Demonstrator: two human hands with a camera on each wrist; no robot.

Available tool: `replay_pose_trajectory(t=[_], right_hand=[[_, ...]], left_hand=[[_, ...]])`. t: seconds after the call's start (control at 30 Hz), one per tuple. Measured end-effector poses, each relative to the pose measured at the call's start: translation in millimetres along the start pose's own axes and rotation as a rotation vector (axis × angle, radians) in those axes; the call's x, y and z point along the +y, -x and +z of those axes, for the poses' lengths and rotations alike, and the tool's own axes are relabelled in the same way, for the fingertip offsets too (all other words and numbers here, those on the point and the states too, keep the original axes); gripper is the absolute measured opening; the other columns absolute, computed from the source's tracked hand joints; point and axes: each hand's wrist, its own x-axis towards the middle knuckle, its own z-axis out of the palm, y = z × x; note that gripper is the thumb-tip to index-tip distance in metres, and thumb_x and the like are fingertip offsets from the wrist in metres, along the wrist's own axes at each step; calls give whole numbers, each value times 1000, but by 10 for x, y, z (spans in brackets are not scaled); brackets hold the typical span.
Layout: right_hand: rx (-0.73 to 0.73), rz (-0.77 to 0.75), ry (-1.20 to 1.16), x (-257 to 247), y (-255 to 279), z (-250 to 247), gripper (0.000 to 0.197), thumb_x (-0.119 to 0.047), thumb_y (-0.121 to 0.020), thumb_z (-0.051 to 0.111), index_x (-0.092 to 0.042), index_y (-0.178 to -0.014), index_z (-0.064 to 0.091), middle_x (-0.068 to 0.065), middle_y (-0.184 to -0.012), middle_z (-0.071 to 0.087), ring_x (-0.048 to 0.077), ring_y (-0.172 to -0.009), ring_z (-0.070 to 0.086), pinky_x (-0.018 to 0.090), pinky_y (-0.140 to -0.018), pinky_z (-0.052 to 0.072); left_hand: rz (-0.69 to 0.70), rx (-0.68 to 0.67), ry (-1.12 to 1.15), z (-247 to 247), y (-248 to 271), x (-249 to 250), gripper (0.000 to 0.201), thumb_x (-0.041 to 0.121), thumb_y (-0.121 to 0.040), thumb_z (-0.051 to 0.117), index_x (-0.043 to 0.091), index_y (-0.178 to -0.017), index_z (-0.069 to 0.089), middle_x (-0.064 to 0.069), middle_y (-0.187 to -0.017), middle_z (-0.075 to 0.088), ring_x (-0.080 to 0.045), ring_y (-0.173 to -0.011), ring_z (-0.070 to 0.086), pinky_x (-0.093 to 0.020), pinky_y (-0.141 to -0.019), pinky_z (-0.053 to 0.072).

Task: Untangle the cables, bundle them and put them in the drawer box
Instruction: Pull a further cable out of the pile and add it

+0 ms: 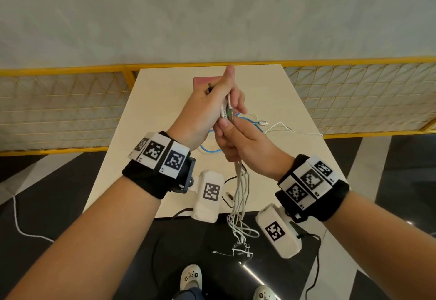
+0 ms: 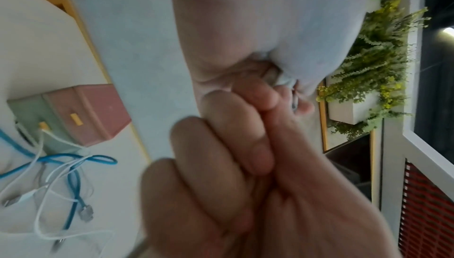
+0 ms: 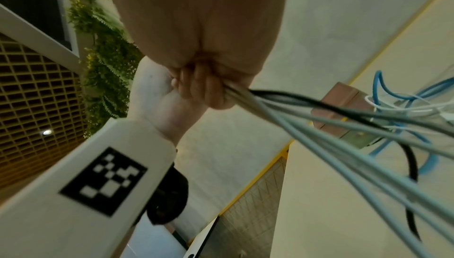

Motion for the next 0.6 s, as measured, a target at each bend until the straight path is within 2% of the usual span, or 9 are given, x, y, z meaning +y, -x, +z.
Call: replay_pose_trajectory(t=[0.07,0.1,0.13,0.2,0.27,0.37,0.43,0.5,0.6], right_hand=[[71,-10,18,5,-14,-33,31,-14,-104,23,-11,-76,36,-1,-60,28,5,-45,22,16,-41,20],[95,-6,22,-2,-19,-55,31,-11,-104,24,-10,-75,35,-1,-60,28,4,-44,22,16,-41,21],[104,5,25,-4,-26,-86,31,-8,-103,26,-10,-74,35,0,-59,27,4,-44,23,16,-42,22],[75,27,21,-7,-34,-157,28,-4,-101,30,-9,-75,40,0,-57,36,6,-46,30,20,-46,26],[6,-1,3,-17,-36,-228,16,-7,-96,37,-6,-83,46,-3,-63,50,10,-53,39,23,-52,33],[-61,-80,176,2,-24,-283,19,-11,-96,36,1,-88,48,4,-72,53,10,-64,51,17,-63,42],[-85,-94,298,108,4,-273,25,-9,-101,28,8,-93,44,12,-75,49,7,-65,53,14,-66,42],[-61,-55,374,288,47,-267,27,-10,-103,25,10,-93,40,14,-74,46,5,-62,51,12,-65,41],[-38,-12,470,568,69,-286,30,-18,-102,25,7,-94,39,6,-72,46,6,-61,51,14,-64,41]], left_hand=[[-64,-61,86,-1,26,-41,48,55,-88,53,11,-105,61,-11,-93,69,-23,-81,64,-32,-73,52],[-111,-96,116,5,40,-84,58,58,-80,65,13,-116,60,-15,-104,70,-25,-85,66,-31,-69,54],[-153,-124,95,17,60,-117,64,59,-75,72,13,-118,63,-20,-111,69,-25,-85,66,-29,-62,54],[-175,-148,-76,42,100,-109,45,52,-87,61,12,-103,73,-16,-109,72,-15,-71,67,-20,-47,48],[-146,-95,-215,69,100,-26,47,45,-100,44,13,-87,77,-2,-98,77,-7,-59,65,-15,-40,41],[-29,67,-252,112,20,63,59,40,-102,42,18,-53,66,1,-73,75,-26,-66,71,-31,-50,53],[20,222,-118,112,-77,136,68,39,-102,43,20,-37,48,2,-46,59,-27,-49,65,-34,-52,52],[35,325,107,33,-173,248,64,40,-102,42,21,-42,36,5,-39,35,-15,-31,40,-22,-40,35],[40,327,253,-83,-226,400,55,45,-102,39,20,-55,25,5,-44,24,-10,-35,17,-16,-39,14]])
